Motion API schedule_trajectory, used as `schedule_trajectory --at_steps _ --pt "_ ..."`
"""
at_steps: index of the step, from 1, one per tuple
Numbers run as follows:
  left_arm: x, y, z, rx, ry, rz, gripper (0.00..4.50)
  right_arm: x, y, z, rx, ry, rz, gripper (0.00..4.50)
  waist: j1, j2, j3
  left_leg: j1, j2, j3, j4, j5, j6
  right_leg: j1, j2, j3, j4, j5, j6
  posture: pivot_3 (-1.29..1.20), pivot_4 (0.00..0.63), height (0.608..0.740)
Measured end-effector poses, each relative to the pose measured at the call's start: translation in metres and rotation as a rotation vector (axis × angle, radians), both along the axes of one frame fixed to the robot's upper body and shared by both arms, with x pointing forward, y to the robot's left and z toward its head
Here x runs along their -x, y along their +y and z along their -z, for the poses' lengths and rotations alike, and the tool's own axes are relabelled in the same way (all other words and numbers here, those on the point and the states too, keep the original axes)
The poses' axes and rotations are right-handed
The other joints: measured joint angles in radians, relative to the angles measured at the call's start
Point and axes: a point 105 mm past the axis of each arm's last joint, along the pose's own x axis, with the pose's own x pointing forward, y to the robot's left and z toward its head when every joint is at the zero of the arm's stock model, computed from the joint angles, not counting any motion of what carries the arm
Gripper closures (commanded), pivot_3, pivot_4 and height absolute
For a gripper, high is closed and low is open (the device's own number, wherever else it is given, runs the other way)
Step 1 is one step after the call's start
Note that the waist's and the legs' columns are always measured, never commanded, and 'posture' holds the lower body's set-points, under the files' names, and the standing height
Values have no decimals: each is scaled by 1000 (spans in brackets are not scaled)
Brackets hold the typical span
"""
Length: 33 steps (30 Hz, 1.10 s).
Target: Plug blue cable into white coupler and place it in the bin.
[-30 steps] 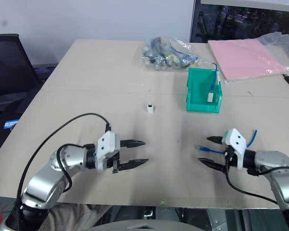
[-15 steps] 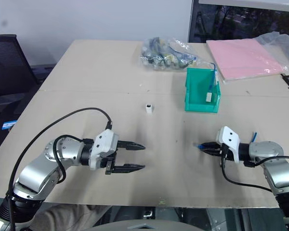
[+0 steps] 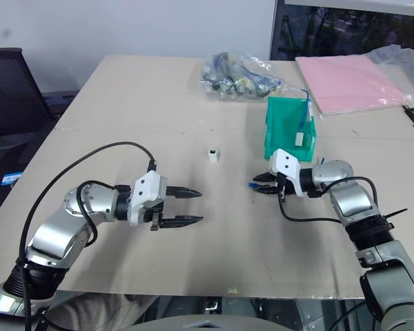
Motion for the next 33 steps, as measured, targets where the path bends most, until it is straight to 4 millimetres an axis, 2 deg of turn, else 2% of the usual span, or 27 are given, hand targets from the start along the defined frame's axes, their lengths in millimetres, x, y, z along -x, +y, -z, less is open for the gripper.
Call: schedule_trajectory --at_steps 2,4,9,10,11,12,17,23,27,33 --pt "-6 -5 -1 2 -17 10 1594 0 -1 0 -3 2 7 767 -2 0 0 -1 0 0 0 0 1 0 -1 0 -1 0 0 0 150 740" --pt "-14 -13 -2 3 -34 27 1594 -1 -9 -2 -28 -7 46 52 0 0 0 -1 -1 0 0 0 1 0 -1 0 -1 0 0 0 150 740" --pt "-38 -30 9 -31 -53 36 1594 12 -38 -21 -154 -35 183 52 -2 0 0 -1 -1 0 2 -1 1 0 -1 0 1 0 0 0 150 740" --pt "-46 -40 11 -40 -63 50 1594 24 -48 -24 -201 -23 232 52 0 0 0 -1 0 -1 2 -1 1 0 -1 -1 1 0 0 0 150 740" --pt "-47 -41 12 -42 -64 52 1594 27 -49 -24 -211 -20 238 52 0 0 0 -1 0 -1 2 -1 1 1 -1 -2 2 0 0 0 150 740" --pt "-54 -51 15 -41 -62 66 1594 39 -54 -25 -256 -10 283 52 2 0 0 -1 0 -2 2 -1 1 1 0 -2 2 0 0 0 150 740" --pt "-69 -76 17 -65 -88 149 1594 73 -73 -24 -348 -10 452 52 -7 0 0 0 0 0 2 -2 4 1 2 1 2 0 1 0 150 740" --pt "-85 -85 34 -169 -67 184 1594 100 -80 -16 -436 12 583 52 -3 -1 0 1 0 0 3 -3 5 1 8 4 3 0 1 0 150 740" --pt "-90 -87 32 -194 -91 223 1594 114 -85 -18 -453 0 601 52 -4 -1 0 2 0 1 4 -3 6 1 8 5 2 0 1 0 150 740" --pt "-89 -94 33 -176 -84 233 1594 124 -84 -14 -413 -8 563 52 -2 -1 0 1 0 0 7 -3 6 2 8 6 3 0 1 0 150 740"
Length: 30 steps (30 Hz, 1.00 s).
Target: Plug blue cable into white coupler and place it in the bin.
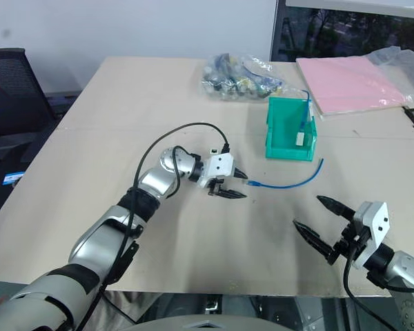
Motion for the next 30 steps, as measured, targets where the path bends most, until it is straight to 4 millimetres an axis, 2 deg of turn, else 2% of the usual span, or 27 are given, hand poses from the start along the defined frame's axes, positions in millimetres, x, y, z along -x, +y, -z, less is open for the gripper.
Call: schedule_trajectory --at_steps 7,10,14,21,25,26,30 --pt "-1 0 1 -3 -4 0 1594 1 1 -3 0 -8 -29 52 2 0 0 0 0 0 0 0 0 0 0 0 0 0 0 0 150 740" --pt "0 0 2 -8 -3 8 2446 2 1 -1 3 1 -34 0 3 0 0 0 0 0 1 0 1 1 0 0 0 0 0 0 150 740" --pt "-1 -1 1 -1 -8 -2 4381 2 2 -1 5 4 -42 0 -1 0 0 0 0 0 2 -1 1 1 0 0 0 0 0 0 150 740" --pt "0 -4 0 28 14 -12 4451 2 9 2 -25 35 -71 0 1 0 0 -1 0 -1 2 -1 1 1 0 -1 0 0 0 0 150 740" --pt "11 -11 -2 134 187 -38 4451 6 19 4 -144 116 -68 0 -1 0 0 -2 1 -1 2 -1 1 0 -1 -1 0 0 0 0 150 740" --pt "18 -17 -12 223 311 -51 4451 8 26 2 -227 161 -69 0 -1 0 0 -3 2 -2 3 -1 1 0 -6 -3 0 0 0 0 150 740" --pt "32 -25 -49 380 510 -25 4451 7 33 -2 -350 217 -57 0 -5 0 0 -6 2 -5 6 -1 1 -2 -6 -6 1 0 0 0 150 740"
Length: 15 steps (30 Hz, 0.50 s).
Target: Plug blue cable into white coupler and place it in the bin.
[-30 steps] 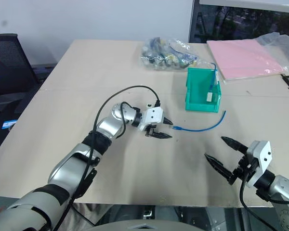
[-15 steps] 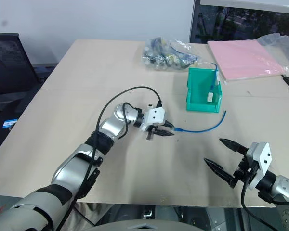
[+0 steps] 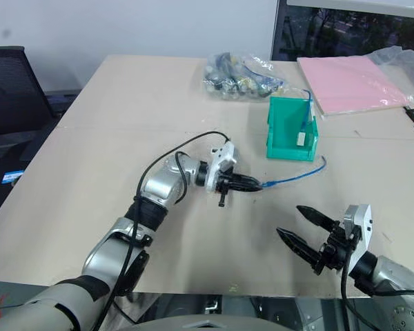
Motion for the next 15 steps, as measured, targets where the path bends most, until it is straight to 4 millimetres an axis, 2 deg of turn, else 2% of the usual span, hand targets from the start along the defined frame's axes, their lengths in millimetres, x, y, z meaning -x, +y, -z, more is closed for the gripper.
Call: schedule_trajectory --at_steps 2,4,9,13,15 --pt "12 1 -21 76 103 42 4451 -7 5 -11 -85 -14 17 0 -4 1 -1 1 0 0 0 0 0 0 0 0 1 0 0 0 150 740" --pt "21 2 -30 102 161 80 4451 -11 9 -21 -127 -36 9 0 -1 1 -1 2 -1 -1 0 0 0 1 0 0 1 0 0 0 150 740" --pt "34 7 -34 112 265 116 4451 -24 22 -53 -279 -74 -38 0 2 1 -1 3 -1 -1 0 0 0 2 1 0 1 0 0 0 150 740" --pt "35 5 -35 118 274 116 4451 -27 30 -62 -320 -85 -66 0 3 1 -1 2 -2 -1 0 0 0 2 4 0 0 0 0 0 150 740" --pt "35 5 -36 121 275 112 4451 -27 33 -60 -312 -64 -78 0 3 1 -1 1 -2 -1 0 0 0 2 4 0 0 0 0 0 150 740"
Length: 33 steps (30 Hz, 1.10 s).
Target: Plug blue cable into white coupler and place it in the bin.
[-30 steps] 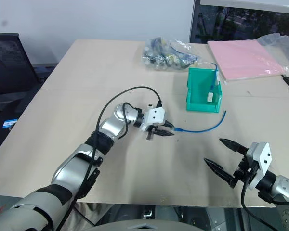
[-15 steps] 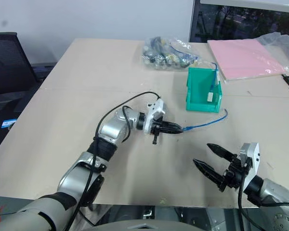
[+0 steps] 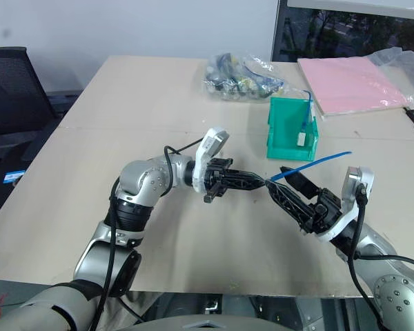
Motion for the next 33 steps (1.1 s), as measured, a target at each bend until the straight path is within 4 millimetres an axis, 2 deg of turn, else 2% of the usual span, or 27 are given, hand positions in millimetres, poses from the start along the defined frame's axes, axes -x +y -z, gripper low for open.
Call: schedule_trajectory --at_steps 1,2,9,10,15,16,17,19,21,23,27,29,33 --pt "0 0 0 0 0 -1 4500 0 1 1 2 6 -5 523 0 0 0 0 0 0 0 0 0 0 0 0 0 0 0 0 150 740" --pt "0 0 0 -2 0 -3 4500 0 3 1 -1 14 -12 757 -1 0 0 0 0 0 0 1 -1 -1 0 0 0 0 0 0 150 740" --pt "2 -2 -3 23 -2 9 4500 -6 1 0 0 24 17 4151 0 0 0 -1 0 0 0 0 -1 -1 1 0 0 0 0 0 150 740" --pt "3 -1 -2 25 -2 7 4500 -6 1 0 -5 27 13 4354 -1 0 0 -1 0 0 0 0 -1 -1 1 0 0 0 0 0 150 740" --pt "5 -1 0 32 -6 3 4500 -5 1 0 7 36 -7 4445 -1 0 0 -1 0 -1 0 0 0 -1 1 0 0 0 0 0 150 740" --pt "5 0 0 34 -13 0 3496 -6 1 0 2 37 -12 4500 -1 0 0 -1 0 -1 0 0 0 -1 1 0 0 0 0 0 150 740" --pt "5 0 0 31 -24 -2 3269 -6 2 -1 -5 37 -22 4500 -1 0 0 -1 0 -1 0 0 0 -1 1 0 0 0 0 0 150 740" --pt "9 2 3 17 -44 3 2238 -5 4 -7 -24 21 -42 4500 -3 0 0 -1 0 0 0 0 0 -1 1 1 0 0 0 0 150 740" --pt "5 2 3 38 -114 -80 1275 -6 5 -9 -28 12 -50 4500 -1 0 0 -1 1 -1 0 0 0 -1 -4 0 0 0 0 0 150 740" --pt "2 7 1 69 -188 -183 1275 -6 3 -9 -23 14 -47 4500 -1 0 0 -2 1 -1 0 0 0 -1 -5 0 -1 0 0 0 150 740" --pt "11 36 0 101 -288 -430 1275 -11 -9 -7 -5 20 7 4500 -3 0 0 -1 1 -1 -1 0 0 -2 -6 0 -1 0 0 0 150 740" --pt "3 54 2 70 -352 -644 1275 -15 -17 -7 1 18 42 4500 2 0 0 -1 1 -2 -1 0 0 -1 -7 -2 0 0 0 0 150 740" --pt "-22 91 15 -108 -553 -1057 1275 -21 -23 -2 12 28 69 4500 5 0 0 -1 0 -2 0 0 0 0 -8 -2 -1 1 -2 0 150 740"
